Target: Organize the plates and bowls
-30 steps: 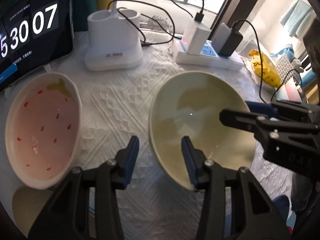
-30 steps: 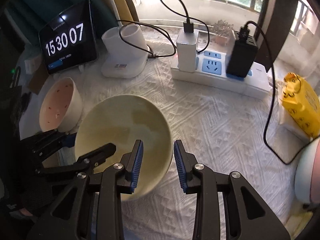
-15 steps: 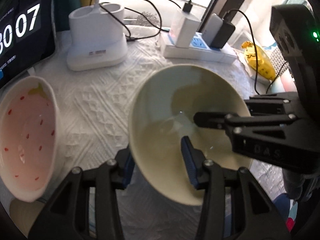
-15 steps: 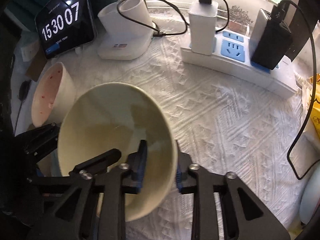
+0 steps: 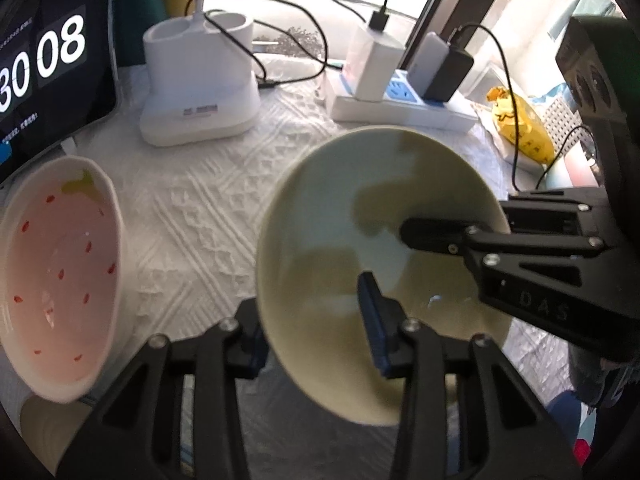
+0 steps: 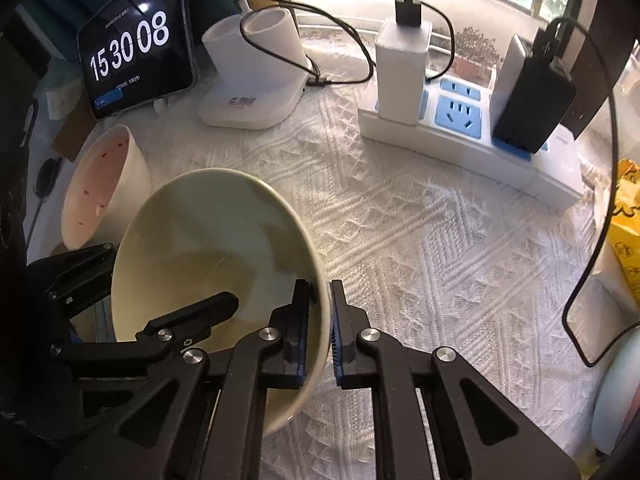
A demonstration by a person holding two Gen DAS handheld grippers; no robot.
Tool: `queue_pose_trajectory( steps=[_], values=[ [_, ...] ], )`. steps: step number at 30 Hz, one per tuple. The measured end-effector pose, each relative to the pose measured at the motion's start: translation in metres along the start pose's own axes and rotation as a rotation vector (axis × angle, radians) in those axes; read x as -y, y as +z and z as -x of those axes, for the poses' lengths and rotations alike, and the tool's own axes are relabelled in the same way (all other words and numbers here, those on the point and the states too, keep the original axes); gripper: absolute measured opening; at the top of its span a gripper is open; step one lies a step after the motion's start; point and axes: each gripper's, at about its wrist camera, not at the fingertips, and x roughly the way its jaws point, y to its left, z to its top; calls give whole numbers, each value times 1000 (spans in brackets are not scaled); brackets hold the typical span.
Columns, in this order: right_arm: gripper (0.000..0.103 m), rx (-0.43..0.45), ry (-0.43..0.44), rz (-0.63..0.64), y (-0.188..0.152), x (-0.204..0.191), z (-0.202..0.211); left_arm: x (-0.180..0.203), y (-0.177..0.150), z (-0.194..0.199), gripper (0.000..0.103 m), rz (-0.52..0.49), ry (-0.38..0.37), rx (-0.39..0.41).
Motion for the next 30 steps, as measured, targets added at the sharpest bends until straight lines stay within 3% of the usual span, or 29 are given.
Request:
queue_pose_trajectory(
  steps=[18, 30],
  values=[
    [11, 114, -63, 3, -2, -17, 41, 2, 2, 32, 40, -15, -5, 98],
    [11, 197, -75, -17, -8, -27, 87, 17, -1, 79, 40, -34, -18, 194]
  ],
)
